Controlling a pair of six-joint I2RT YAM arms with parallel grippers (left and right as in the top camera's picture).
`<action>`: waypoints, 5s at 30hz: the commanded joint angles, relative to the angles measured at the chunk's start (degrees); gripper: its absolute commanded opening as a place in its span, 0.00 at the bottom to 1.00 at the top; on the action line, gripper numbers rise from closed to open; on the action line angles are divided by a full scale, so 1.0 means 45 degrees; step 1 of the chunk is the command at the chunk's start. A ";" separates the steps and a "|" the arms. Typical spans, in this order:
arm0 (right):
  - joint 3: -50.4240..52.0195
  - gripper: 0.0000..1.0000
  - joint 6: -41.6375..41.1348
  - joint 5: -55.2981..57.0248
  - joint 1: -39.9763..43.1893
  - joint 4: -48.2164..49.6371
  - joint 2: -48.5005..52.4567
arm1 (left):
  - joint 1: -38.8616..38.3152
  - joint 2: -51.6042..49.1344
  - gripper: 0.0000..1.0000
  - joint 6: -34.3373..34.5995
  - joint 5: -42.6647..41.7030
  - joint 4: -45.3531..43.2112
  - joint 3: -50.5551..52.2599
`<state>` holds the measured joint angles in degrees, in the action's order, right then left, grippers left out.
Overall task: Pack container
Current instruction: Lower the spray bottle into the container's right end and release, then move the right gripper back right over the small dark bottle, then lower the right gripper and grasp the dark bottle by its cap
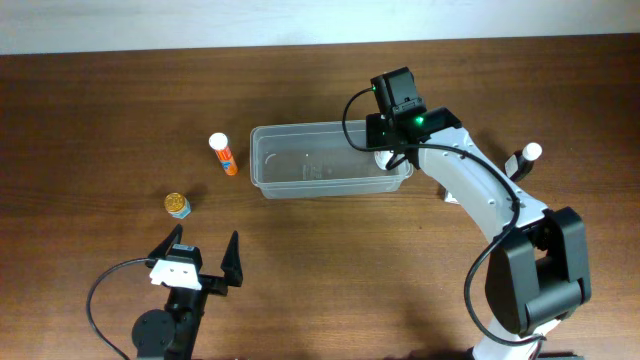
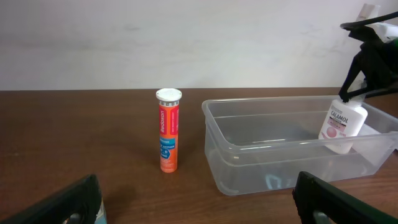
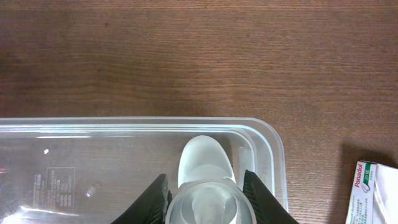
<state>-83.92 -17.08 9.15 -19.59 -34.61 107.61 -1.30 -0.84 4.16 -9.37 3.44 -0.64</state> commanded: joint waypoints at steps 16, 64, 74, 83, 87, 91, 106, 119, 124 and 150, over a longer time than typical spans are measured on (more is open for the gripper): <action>-0.0559 0.36 -0.0155 0.0656 -0.0034 -0.0146 -0.0413 | 0.0078 0.0112 0.99 0.0073 0.0087 0.0068 0.0029; -0.4299 0.81 0.4969 -0.2603 0.8942 -0.6970 0.0991 | 0.0078 0.0112 0.99 0.0073 0.0083 0.0063 0.0029; -0.4299 0.81 0.5833 -0.2953 0.8966 -0.6829 0.2380 | 0.0078 0.0112 0.99 0.0073 0.0083 0.0063 0.0029; -0.4143 0.81 0.5863 -0.2890 0.8971 -0.6635 0.2637 | 0.0078 0.0112 0.99 0.0073 0.0083 0.0063 0.0029; -0.3745 0.81 0.5940 -0.2890 0.8971 -0.6290 0.2652 | 0.0078 0.0112 1.00 0.0073 0.0083 0.0068 0.0029; -0.3560 0.80 0.5940 -0.2895 0.8971 -0.6120 0.2662 | 0.0078 0.0112 0.99 0.0073 0.0083 0.0063 0.0029; -0.2997 0.70 0.5940 -0.2895 0.8971 -0.5479 0.2686 | 0.0078 0.0112 0.99 0.0073 0.0083 0.0063 0.0029; -0.2992 0.35 0.5785 -0.2895 0.8971 -0.5425 0.2696 | 0.0078 0.0112 0.99 0.0073 0.0083 0.0063 0.0029; -0.2992 0.35 0.5775 -0.2895 0.8971 -0.5396 0.2696 | 0.0078 0.0112 0.99 0.0073 0.0083 0.0068 0.0029; -0.4512 0.20 0.4682 -0.3818 0.9452 -0.6829 0.2657 | 0.0078 0.0112 1.00 0.0073 0.0083 0.0063 0.0029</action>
<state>-99.96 4.54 -6.09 22.63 -64.14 119.37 -1.30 -0.84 4.16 -9.37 3.44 -0.64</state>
